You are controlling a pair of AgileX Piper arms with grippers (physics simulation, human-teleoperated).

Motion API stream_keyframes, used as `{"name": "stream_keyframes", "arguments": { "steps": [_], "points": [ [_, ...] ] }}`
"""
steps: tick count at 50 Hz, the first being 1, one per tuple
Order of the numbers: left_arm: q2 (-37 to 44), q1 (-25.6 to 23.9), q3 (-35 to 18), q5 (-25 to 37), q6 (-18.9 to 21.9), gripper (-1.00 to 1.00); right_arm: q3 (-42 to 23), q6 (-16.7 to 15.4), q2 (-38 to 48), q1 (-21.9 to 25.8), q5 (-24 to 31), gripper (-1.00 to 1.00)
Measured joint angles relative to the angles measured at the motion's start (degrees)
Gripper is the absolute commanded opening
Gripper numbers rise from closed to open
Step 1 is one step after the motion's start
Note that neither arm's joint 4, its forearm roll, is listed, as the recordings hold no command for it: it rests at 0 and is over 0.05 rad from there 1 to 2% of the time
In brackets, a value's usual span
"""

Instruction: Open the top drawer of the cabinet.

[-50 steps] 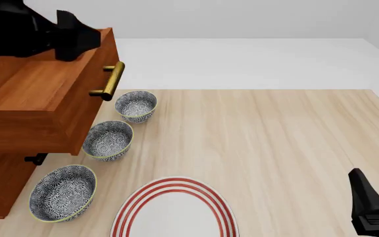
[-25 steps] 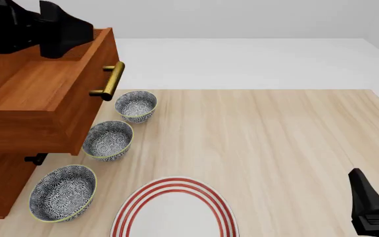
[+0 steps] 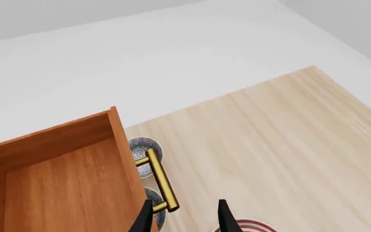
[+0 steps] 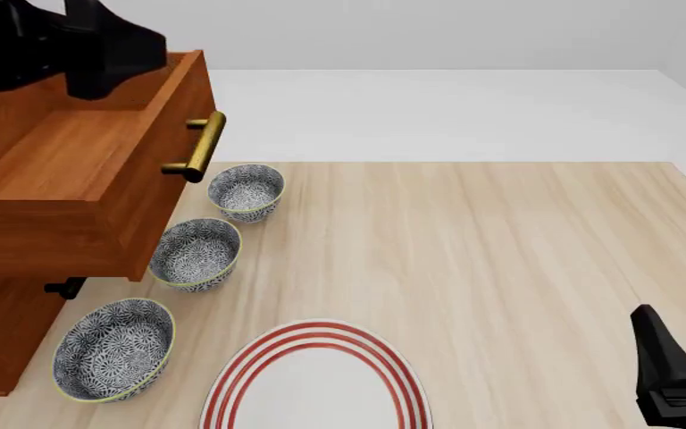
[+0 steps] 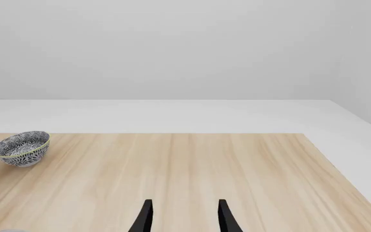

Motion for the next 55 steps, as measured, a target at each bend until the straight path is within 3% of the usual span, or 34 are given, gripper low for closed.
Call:
{"name": "stream_keyframes", "arguments": {
  "steps": [55],
  "points": [
    [-1.3,-0.4,-3.3,1.7,1.1,1.0,0.0,0.0,0.0,0.0,0.0,1.0]
  ]
}}
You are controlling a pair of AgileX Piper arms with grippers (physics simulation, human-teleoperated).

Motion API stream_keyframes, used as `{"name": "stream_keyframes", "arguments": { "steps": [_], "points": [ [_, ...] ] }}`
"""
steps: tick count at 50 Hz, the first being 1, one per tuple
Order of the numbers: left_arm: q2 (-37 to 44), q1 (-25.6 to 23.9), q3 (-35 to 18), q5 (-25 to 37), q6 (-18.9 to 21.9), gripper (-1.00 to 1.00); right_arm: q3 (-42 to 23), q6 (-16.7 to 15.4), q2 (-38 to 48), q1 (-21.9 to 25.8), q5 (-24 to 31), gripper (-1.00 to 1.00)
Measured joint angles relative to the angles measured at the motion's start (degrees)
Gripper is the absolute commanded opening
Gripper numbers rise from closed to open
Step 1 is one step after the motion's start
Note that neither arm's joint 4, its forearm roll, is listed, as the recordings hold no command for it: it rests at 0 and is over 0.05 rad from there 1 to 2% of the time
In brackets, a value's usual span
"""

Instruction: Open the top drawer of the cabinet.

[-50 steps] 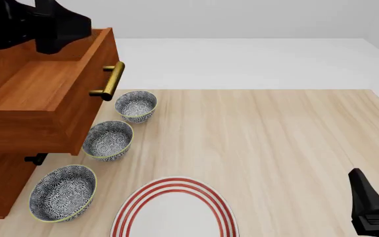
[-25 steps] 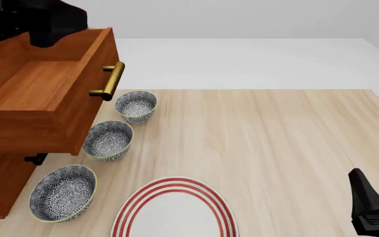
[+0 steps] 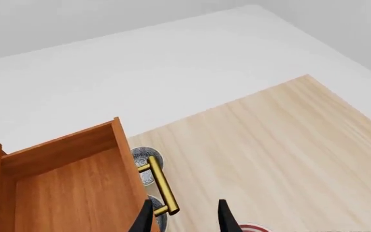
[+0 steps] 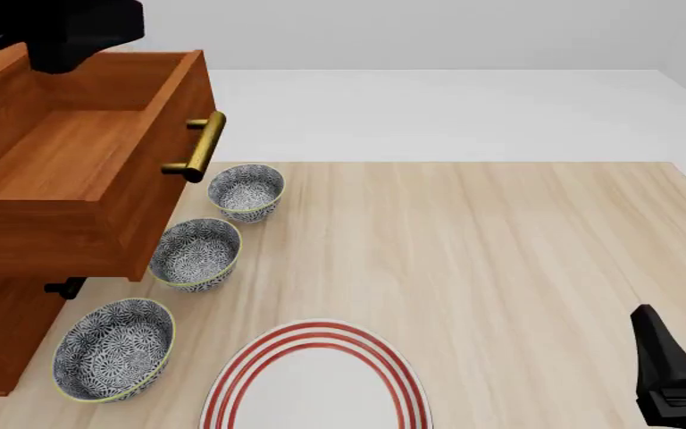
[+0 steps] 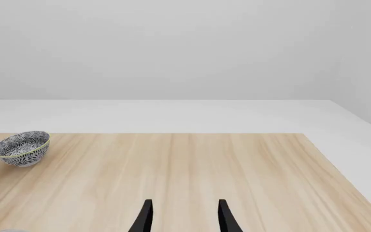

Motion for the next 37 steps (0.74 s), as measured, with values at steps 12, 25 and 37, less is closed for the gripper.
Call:
{"name": "stream_keyframes", "arguments": {
  "steps": [12,25,37],
  "points": [
    [-0.8,-0.8,0.2,0.3,0.0,1.0,0.0,0.0,0.0,0.0,0.0,1.0],
    [-1.7,-2.0,0.7,0.6,-0.1,1.0,0.0,0.0,0.0,0.0,0.0,1.0],
    [-2.4,-3.1,0.9,1.0,-0.2,1.0,0.0,0.0,0.0,0.0,0.0,1.0]
  ]
}}
